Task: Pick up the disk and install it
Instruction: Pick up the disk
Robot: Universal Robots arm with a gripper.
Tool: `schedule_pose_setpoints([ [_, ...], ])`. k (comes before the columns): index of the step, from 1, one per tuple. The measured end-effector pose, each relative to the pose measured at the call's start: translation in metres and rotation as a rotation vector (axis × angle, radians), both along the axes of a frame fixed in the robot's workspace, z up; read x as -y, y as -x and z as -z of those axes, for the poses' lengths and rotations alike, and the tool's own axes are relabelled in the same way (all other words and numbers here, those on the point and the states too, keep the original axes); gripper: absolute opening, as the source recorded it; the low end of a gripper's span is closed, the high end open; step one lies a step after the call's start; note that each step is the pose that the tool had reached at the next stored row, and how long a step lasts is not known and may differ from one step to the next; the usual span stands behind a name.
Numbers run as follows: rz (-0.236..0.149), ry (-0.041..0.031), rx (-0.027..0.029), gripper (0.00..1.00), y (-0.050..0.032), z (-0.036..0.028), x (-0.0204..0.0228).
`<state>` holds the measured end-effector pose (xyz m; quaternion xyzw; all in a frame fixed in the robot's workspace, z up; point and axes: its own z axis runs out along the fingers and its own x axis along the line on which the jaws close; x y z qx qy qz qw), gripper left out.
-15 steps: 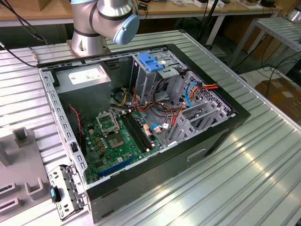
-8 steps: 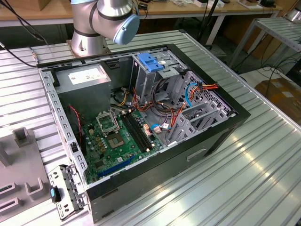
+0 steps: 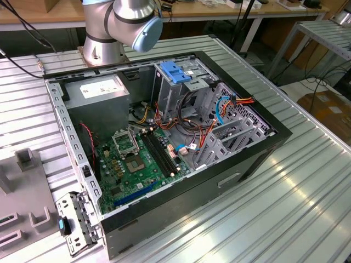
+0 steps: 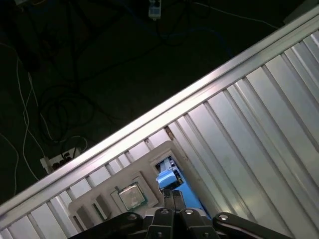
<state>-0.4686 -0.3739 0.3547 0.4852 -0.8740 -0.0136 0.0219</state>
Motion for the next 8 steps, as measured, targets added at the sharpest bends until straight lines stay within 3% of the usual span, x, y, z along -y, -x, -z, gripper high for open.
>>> schedule_pose_setpoints([
  [8,-0.082,0.0001,0.0005,0.11,-0.0023,-0.0001,0.0000],
])
